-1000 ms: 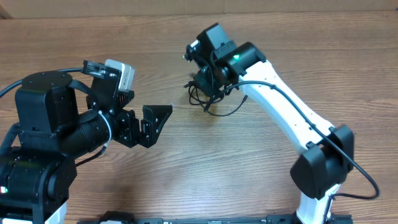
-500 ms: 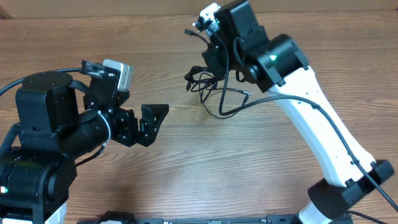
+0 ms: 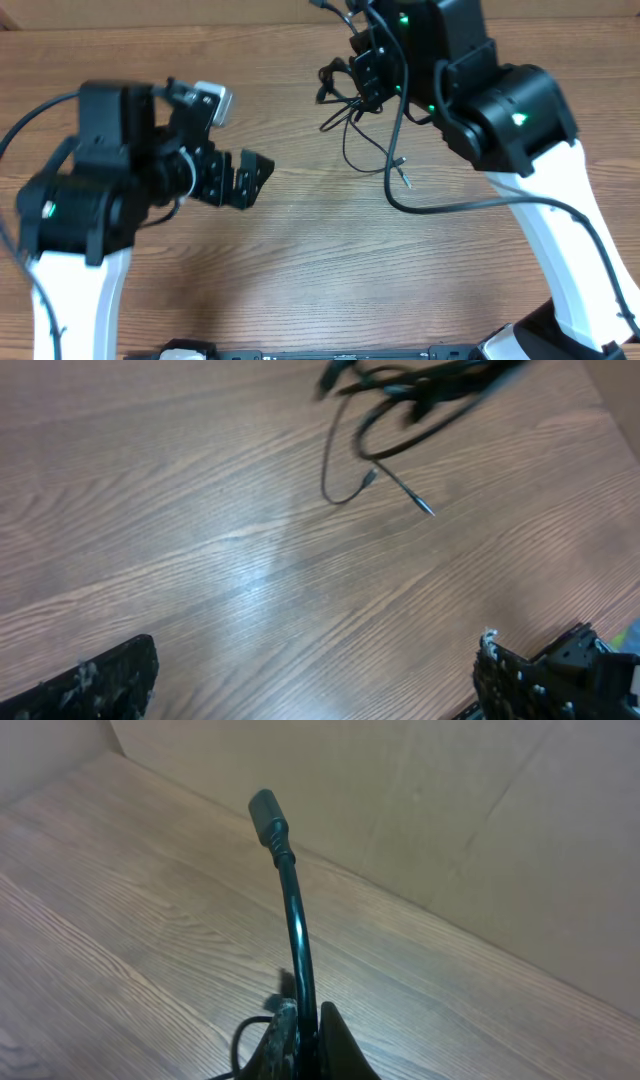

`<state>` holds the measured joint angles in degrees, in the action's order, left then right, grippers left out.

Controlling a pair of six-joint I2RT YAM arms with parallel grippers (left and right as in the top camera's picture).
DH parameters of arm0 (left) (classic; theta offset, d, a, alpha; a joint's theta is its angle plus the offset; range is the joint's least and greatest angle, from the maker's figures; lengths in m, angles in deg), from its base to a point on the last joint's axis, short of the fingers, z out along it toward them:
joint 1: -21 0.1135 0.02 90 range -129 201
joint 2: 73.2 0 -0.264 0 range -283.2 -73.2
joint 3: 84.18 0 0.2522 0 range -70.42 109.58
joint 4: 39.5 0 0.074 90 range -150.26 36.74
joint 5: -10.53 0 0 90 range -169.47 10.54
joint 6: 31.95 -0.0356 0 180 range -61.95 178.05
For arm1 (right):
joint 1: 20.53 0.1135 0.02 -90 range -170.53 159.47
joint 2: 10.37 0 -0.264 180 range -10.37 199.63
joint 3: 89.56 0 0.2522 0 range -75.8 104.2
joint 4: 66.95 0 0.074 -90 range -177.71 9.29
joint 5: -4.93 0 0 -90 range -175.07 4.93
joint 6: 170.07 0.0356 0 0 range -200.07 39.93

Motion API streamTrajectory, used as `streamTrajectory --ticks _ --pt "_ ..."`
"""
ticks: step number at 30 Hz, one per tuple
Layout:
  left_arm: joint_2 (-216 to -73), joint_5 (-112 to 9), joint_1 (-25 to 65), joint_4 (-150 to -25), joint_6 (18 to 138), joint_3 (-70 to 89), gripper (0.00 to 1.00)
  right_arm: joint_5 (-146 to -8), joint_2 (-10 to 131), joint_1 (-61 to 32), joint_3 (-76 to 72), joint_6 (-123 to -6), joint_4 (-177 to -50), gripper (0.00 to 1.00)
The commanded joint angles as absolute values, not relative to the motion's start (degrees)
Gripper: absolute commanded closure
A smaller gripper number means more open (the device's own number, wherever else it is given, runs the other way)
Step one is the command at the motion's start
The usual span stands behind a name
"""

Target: Untangle cables

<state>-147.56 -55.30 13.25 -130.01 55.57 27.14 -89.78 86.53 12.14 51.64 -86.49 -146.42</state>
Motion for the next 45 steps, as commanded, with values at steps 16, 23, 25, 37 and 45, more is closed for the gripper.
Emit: streamTrajectory --ticks 16,23,25,37,45 --pt "-158.12 -39.37 9.8 -120.04 72.18 28.21 0.0 -88.01 84.45 11.96 55.59 -84.8 -146.27 0.96" --pt "-158.06 -36.68 2.35 -119.76 63.63 28.21 0.0 -87.99 84.47 11.96 55.57 -84.54 -146.01 0.96" --pt "-158.06 -37.88 0.34 -118.84 63.85 28.21 0.0 -87.99 84.47 11.98 55.57 -84.56 -146.01 0.96" --pt "-158.06 -50.93 -1.13 -119.41 53.23 28.21 0.0 -87.97 84.47 11.96 55.57 -84.61 -147.49 0.96" --pt "-158.06 -58.49 -4.17 -119.47 40.03 28.21 0.06 -85.74 84.47 11.98 55.57 -84.56 -147.45 0.96"
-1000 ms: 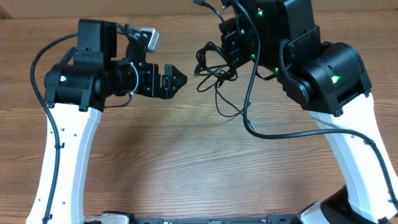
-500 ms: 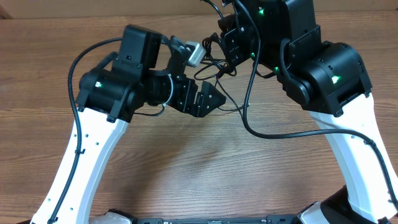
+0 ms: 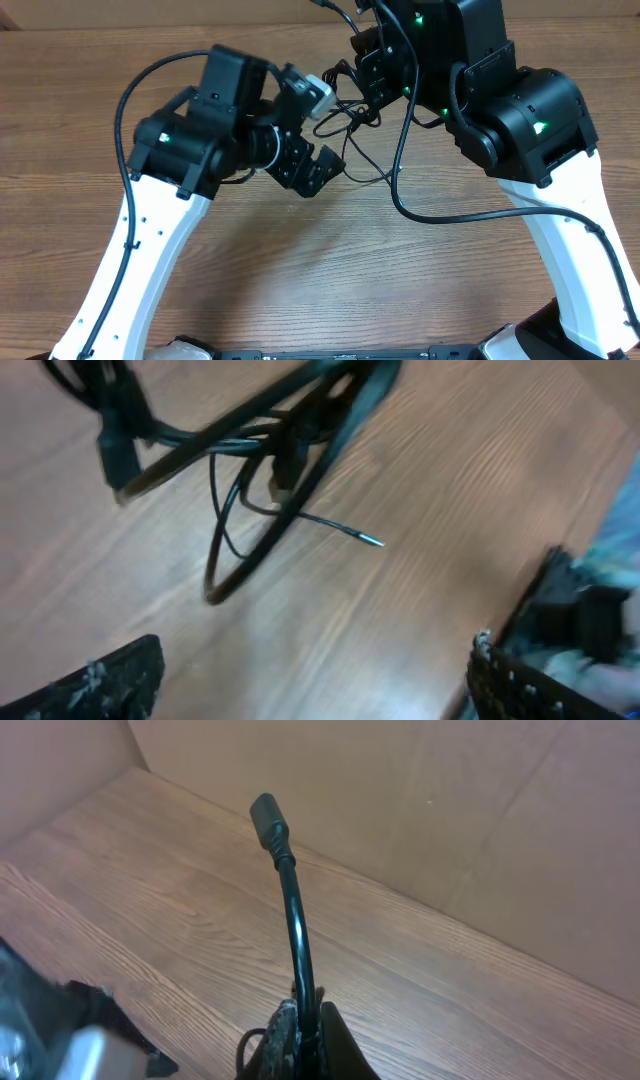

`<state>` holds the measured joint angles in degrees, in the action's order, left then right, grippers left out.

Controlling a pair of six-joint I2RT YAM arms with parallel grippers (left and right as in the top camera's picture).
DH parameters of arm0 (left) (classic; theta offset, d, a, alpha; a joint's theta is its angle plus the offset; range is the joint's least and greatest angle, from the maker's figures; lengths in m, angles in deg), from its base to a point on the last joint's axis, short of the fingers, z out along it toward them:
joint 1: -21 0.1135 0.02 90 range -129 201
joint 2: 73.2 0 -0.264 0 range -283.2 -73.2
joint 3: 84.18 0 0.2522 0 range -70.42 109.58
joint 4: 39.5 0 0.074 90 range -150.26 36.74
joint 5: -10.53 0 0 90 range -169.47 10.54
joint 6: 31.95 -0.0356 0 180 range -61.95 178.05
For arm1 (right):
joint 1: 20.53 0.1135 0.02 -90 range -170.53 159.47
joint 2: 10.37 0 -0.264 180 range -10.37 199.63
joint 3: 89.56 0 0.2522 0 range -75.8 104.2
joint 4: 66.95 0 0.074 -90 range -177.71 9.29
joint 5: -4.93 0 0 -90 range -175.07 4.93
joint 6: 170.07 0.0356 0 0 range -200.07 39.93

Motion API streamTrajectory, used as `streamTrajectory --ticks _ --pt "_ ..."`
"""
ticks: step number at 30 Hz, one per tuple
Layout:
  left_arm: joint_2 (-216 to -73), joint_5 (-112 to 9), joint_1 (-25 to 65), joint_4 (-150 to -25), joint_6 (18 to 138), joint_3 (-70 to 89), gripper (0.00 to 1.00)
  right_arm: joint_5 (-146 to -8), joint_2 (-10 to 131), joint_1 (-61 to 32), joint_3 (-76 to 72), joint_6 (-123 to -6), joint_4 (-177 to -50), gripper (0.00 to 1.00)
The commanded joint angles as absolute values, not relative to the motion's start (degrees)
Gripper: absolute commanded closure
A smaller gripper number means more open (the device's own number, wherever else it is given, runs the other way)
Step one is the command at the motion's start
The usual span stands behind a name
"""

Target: Untangle cables

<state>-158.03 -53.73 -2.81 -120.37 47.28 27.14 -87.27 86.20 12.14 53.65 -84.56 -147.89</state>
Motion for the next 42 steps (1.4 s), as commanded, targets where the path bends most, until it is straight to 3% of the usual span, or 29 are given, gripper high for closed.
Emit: streamTrajectory --ticks 1,11,13,14,15,20,21,28,31,32,34,36,38,42 --pt "-158.06 -59.74 -4.52 -118.88 40.0 28.21 0.06 -84.77 84.47 11.98 55.57 -84.56 -147.43 0.96" --pt "-158.06 -72.44 -5.28 -114.95 40.05 28.21 0.11 -75.9 84.45 11.96 55.57 -84.37 -147.43 0.96" --pt "-158.06 -73.49 -5.28 -114.6 40.05 28.21 0.16 -73.06 84.45 11.96 55.59 -84.34 -147.4 0.96" --pt "-158.06 -73.88 -5.28 -114.32 40.05 28.21 0.23 -71.77 84.45 11.96 55.59 -84.34 -147.36 0.96" --pt "-158.06 -74.08 -5.28 -114.03 40.07 28.21 0.38 -70.7 84.45 11.98 55.59 -84.32 -147.27 0.96" --pt "-158.06 -74.1 -5.28 -112.66 41.03 28.21 0.94 -67.62 84.45 11.96 55.59 -83.27 -146.79 0.96" --pt "-158.06 -74.14 -5.28 -112.33 41.6 28.21 0.96 -67.66 84.45 11.96 55.59 -83.27 -146.81 0.96" --pt "-158.06 -75.41 -5.28 -112.24 43.96 28.21 0.95 -72.01 84.45 9.65 55.57 -83.27 -147.84 0.96" --pt "-158.06 -75.39 -5.28 -113.31 43.98 28.21 0.8 -74.83 84.5 7.35 55.51 -83.27 -150.05 0.95" --pt "-158.03 -75.39 -5.28 -113.55 44.4 28.21 0.76 -75.4 84.58 6.56 55.51 -83.27 -150.81 0.88" --pt "-157.86 -75.32 -5.28 -113.86 46.32 28.21 0.69 -75.62 84.85 4.49 55.46 -83.27 -152.91 0.53" --pt "-157.68 -74.06 -5.28 -114.1 47.33 28.21 0.67 -75.62 85.17 2.94 55.46 -83.27 -154.64 0.31" --pt "-157.47 -71.98 -5.28 -114.29 48.35 28.21 0.66 -75.62 85.61 1.65 55.46 -83.25 -156.3 0.24" --pt "-156.72 -65.79 -5.28 -115.19 51.26 28.23 0.64 -75.62 87.62 -0.43 55.42 -83.25 -161.15 0.23"
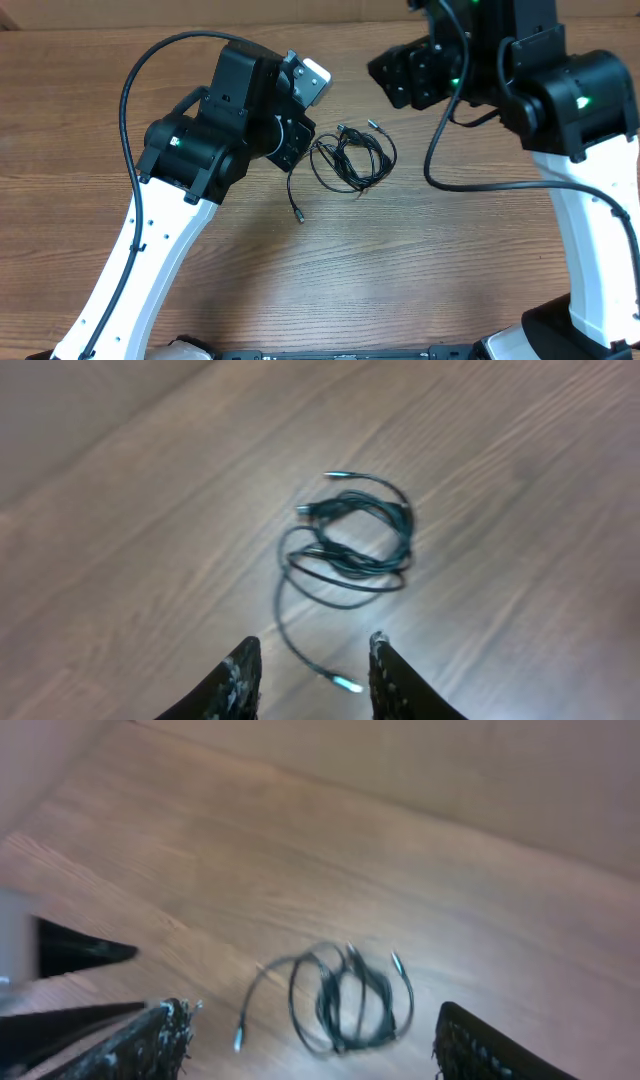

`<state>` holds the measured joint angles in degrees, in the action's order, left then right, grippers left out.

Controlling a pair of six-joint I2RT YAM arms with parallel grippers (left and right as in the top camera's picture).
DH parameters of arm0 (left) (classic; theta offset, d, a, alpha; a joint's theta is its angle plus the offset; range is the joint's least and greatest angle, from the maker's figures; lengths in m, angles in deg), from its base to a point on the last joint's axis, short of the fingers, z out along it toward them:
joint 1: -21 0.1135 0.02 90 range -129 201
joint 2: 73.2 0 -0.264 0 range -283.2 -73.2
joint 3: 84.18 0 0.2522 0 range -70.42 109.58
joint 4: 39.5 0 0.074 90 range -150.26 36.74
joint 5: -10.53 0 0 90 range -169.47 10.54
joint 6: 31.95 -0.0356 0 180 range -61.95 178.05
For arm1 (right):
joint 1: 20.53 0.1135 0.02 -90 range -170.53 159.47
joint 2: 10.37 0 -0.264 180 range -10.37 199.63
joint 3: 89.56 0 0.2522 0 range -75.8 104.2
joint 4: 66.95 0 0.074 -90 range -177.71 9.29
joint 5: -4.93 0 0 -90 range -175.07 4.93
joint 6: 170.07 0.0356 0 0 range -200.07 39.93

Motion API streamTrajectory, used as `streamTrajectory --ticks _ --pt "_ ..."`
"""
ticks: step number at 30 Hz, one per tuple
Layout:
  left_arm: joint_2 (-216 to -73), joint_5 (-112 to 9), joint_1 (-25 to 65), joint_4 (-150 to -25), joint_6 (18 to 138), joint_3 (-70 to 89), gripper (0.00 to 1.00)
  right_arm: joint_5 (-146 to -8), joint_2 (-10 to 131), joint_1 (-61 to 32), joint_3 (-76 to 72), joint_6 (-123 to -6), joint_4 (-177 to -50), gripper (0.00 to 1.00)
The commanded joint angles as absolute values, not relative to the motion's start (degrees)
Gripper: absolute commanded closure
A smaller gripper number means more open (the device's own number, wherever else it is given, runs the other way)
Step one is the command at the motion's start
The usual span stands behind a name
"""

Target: Untangle cables

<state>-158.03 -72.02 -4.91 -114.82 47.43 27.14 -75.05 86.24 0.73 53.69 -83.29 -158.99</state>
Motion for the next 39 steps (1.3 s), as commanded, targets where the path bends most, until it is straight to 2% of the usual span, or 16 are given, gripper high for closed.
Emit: streamTrajectory --ticks 1,8,12,16,19,21,23,28,39 --pt "-156.64 -64.24 -5.28 -115.43 51.81 28.23 0.65 -75.59 88.25 -0.65 55.4 -83.25 -162.46 0.23" --pt "-155.06 -58.47 -5.28 -115.85 57.97 28.23 0.64 -75.59 93.61 -0.74 50.78 -83.1 -165.85 0.25" --pt "-153.6 -58.73 -5.28 -117.09 61.64 28.23 0.63 -75.59 94.59 -0.74 45.71 -83.12 -162.62 0.25" --pt "-151.7 -61.77 -5.28 -117.97 65.69 28.23 0.57 -75.31 94.59 -0.74 39.27 -83.1 -157.83 0.24" --pt "-150.19 -64.64 -5.28 -117.73 67.32 28.23 0.52 -74.17 94.59 -0.74 33.45 -84.21 -154.44 0.2" --pt "-149.25 -65.14 -5.28 -117.66 67.28 28.23 0.49 -73.58 94.59 -0.74 30.04 -86.0 -152.5 0.09" --pt "-148.44 -65.2 -5.26 -117.7 67.28 28.23 0.44 -72.93 94.62 -0.74 26.54 -86.4 -150.42 0.02" --pt "-148.0 -66.36 -5.28 -117.77 67.3 28.23 0.38 -71.38 94.66 -0.74 19.79 -86.4 -146.49 0.02" --pt "-148.02 -66.41 -5.28 -118.19 67.28 28.23 0.36 -64.67 94.9 -0.71 9.17 -90.11 -138.55 0.02"
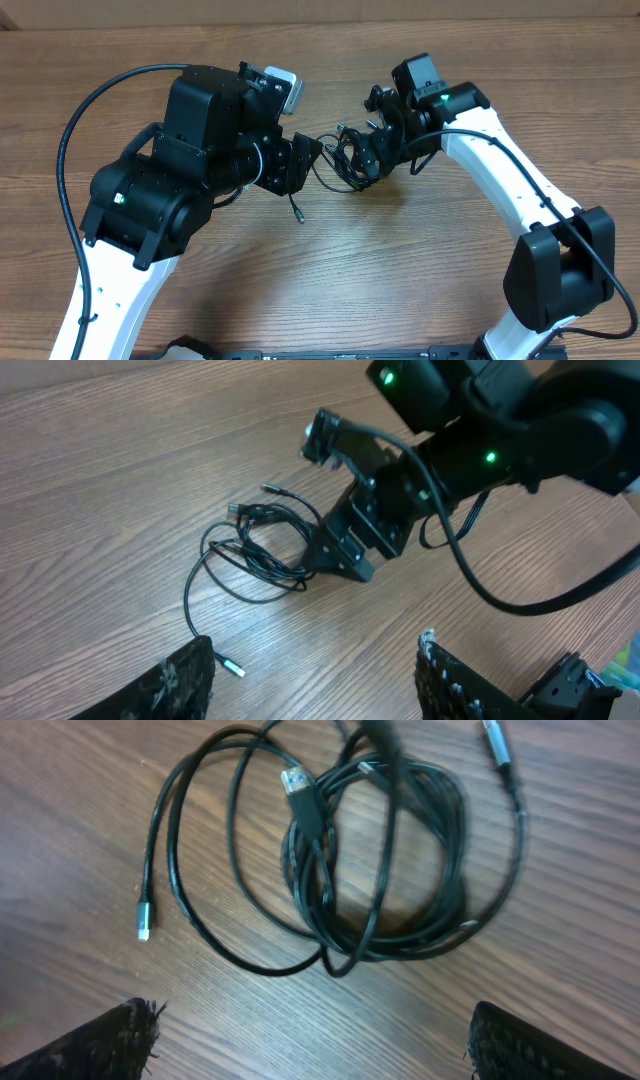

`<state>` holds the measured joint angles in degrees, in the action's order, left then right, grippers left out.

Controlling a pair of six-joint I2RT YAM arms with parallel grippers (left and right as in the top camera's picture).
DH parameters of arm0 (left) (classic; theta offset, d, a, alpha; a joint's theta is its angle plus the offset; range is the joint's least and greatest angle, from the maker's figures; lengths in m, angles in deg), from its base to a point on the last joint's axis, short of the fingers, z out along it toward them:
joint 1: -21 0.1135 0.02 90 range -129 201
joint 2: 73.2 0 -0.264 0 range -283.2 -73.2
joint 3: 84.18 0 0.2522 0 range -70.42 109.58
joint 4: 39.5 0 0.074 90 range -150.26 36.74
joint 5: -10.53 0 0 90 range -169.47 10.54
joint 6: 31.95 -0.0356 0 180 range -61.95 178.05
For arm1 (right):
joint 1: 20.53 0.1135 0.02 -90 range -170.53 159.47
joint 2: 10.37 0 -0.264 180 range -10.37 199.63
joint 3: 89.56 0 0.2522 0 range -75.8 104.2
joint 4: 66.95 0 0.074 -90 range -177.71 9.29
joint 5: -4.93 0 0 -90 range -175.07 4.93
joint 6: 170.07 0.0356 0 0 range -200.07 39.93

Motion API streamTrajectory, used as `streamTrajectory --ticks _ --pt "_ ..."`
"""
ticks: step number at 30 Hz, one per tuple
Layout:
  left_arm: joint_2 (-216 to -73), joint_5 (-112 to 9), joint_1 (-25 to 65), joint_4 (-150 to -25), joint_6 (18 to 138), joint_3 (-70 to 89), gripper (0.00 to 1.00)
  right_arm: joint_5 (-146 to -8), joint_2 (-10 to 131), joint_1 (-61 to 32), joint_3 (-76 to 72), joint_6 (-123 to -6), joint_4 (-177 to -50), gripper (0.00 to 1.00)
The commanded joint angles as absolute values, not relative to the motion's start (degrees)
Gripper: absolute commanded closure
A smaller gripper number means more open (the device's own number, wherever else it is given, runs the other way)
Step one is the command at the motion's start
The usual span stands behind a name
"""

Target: Untangle cables

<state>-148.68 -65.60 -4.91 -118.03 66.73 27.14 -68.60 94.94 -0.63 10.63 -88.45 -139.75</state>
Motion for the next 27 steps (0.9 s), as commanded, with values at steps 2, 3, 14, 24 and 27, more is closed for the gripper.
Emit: streamTrajectory --ticks 2,3,14,24,27 --pt "-148.02 -66.38 -5.28 -118.16 67.28 28.23 0.36 -62.81 95.23 -0.71 8.01 -90.77 -137.26 0.02" --pt "-148.02 -66.38 -5.28 -118.19 67.26 28.23 0.36 -62.28 95.25 -0.71 7.57 -90.88 -136.76 0.02" --pt "-148.02 -68.07 -5.28 -119.69 67.06 28.23 0.32 -58.24 95.31 -0.71 3.27 -91.12 -130.9 0.0" --pt "-148.07 -69.49 -5.28 -119.74 67.06 28.23 0.31 -51.49 96.52 -0.67 -0.91 -94.75 -125.33 0.0" --pt "-148.07 -69.53 -5.28 -119.72 67.06 28.23 0.31 -51.49 97.06 -0.67 -1.74 -94.75 -124.45 0.0"
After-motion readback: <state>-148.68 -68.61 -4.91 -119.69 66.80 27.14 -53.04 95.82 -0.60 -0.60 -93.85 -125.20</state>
